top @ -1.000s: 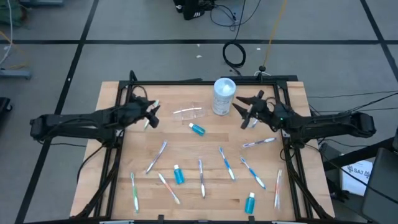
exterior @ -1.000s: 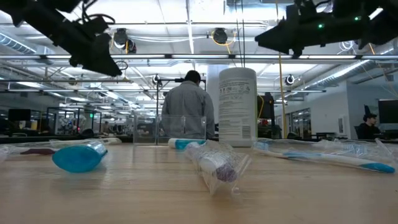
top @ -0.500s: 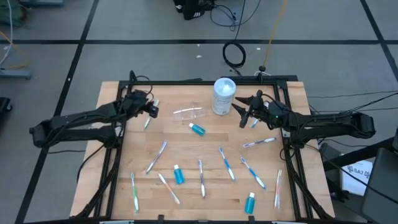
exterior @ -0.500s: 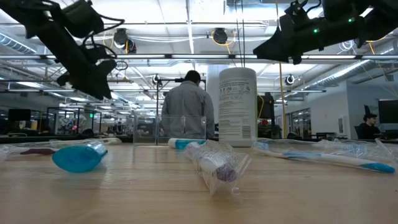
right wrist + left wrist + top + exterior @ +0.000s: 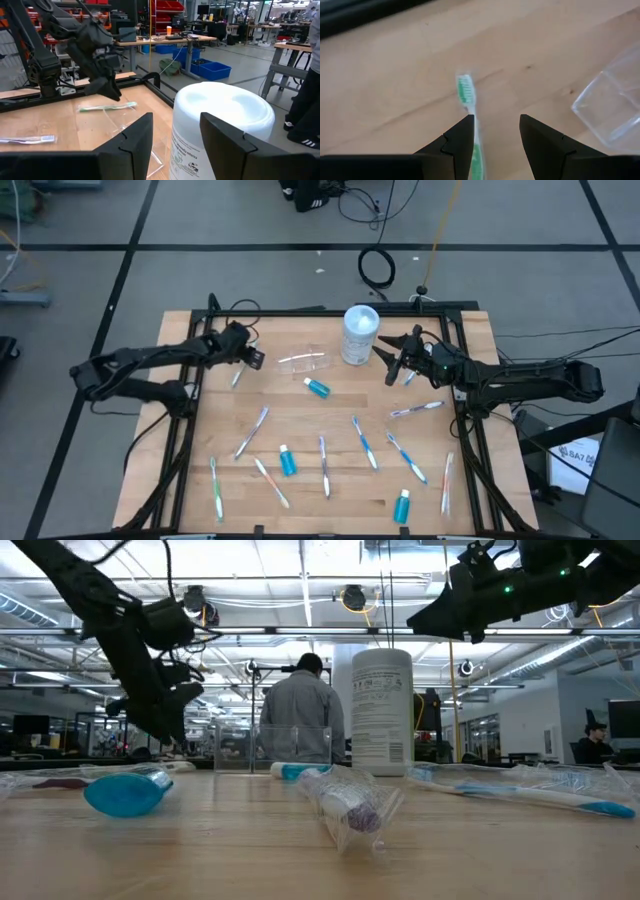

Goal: Pick & Place toothbrushing station
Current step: Put the top green toothbrush in the left compartment of the transparent organizer

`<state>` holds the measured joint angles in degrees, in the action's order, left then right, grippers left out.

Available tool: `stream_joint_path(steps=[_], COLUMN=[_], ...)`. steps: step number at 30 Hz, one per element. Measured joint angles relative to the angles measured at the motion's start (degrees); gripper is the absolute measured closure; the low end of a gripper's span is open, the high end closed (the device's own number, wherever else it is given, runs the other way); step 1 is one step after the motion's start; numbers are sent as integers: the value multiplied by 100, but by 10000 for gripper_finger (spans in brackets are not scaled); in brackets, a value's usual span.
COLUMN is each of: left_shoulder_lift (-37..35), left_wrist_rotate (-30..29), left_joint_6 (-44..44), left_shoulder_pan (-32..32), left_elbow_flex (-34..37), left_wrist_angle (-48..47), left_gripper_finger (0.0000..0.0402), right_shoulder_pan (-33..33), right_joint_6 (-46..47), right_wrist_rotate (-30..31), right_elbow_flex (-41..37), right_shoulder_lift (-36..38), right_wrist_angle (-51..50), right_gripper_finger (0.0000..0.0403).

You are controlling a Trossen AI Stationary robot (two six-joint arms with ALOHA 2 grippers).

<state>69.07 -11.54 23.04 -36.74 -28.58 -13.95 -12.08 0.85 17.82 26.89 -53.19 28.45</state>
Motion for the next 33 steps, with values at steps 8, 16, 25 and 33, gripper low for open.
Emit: stream_joint_path(steps=[8,16,25,33], left_shoulder_lift=[569,913,1384,1407], left_wrist_rotate=[-1,3,234,266], left_joint_6=[-25,-389,-323,-340], left_shoulder_pan=[-296,-507,-678,-676], left_elbow_flex=[0,0,-15,-11], left_wrist_angle=[156,522,645,747], left_gripper_finger=[236,236,236,266], right_shoulder_pan=[0,0,0,1], right_joint_6=[0,0,0,0], right_wrist_rotate=[2,4,7,9], right_elbow_flex=[0,0,0,0], right_shoulder_lift=[0,0,0,0], right_wrist_angle=[0,0,0,0], right_gripper_finger=[248,248,248,248])
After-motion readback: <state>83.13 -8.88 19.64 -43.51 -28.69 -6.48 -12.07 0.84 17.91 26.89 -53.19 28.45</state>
